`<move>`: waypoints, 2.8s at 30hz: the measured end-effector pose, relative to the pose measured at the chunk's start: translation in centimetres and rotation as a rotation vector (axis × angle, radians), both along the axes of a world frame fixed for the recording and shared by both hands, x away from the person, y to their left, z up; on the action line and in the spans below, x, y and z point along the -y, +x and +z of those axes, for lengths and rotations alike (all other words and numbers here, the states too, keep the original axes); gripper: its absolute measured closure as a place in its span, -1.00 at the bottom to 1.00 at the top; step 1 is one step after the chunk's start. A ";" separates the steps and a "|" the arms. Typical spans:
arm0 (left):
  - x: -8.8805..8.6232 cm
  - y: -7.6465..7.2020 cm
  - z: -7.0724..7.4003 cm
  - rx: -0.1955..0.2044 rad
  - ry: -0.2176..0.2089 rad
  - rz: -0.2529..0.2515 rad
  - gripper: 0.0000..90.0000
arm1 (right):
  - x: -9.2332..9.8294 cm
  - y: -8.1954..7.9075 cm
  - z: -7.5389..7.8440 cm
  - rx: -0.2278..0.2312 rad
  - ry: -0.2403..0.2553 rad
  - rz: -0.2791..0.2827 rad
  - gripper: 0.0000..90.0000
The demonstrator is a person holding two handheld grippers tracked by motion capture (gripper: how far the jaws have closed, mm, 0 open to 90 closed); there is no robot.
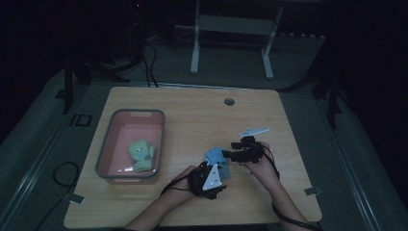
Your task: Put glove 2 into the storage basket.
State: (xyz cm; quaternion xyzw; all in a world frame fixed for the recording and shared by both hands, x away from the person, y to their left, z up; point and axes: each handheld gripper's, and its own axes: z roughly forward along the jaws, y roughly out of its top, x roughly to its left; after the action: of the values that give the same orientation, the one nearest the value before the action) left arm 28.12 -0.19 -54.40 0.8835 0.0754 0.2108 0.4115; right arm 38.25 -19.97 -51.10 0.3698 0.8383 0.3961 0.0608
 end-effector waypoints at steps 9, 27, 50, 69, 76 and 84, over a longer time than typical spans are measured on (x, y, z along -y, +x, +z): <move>1.2 1.4 -1.3 -0.020 0.100 -0.018 -0.15 | -1.5 1.1 -2.0 -0.035 -0.060 -0.021 -0.28; 0.7 2.2 -1.1 -0.045 0.125 -0.001 0.63 | -2.5 0.7 -3.6 -0.098 -0.068 0.046 0.56; -1.9 1.7 3.7 -0.074 0.131 -0.015 0.72 | -3.1 0.3 -0.3 -0.116 0.071 0.073 0.75; -6.0 1.3 7.7 -0.055 0.151 0.009 0.72 | -7.2 0.3 4.0 -0.062 0.097 0.142 0.75; -7.7 1.3 8.5 -0.057 0.154 0.034 0.72 | -9.2 0.5 4.9 -0.047 0.096 0.162 0.75; -9.5 1.0 9.1 -0.052 0.164 0.059 0.72 | -11.3 0.7 5.5 -0.044 0.095 0.189 0.75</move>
State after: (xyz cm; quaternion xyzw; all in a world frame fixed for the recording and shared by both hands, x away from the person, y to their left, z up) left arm 29.11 9.35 -45.31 0.9167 0.0944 0.2053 0.3294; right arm 38.96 -8.64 -45.56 0.2999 0.8509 0.4312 -0.0128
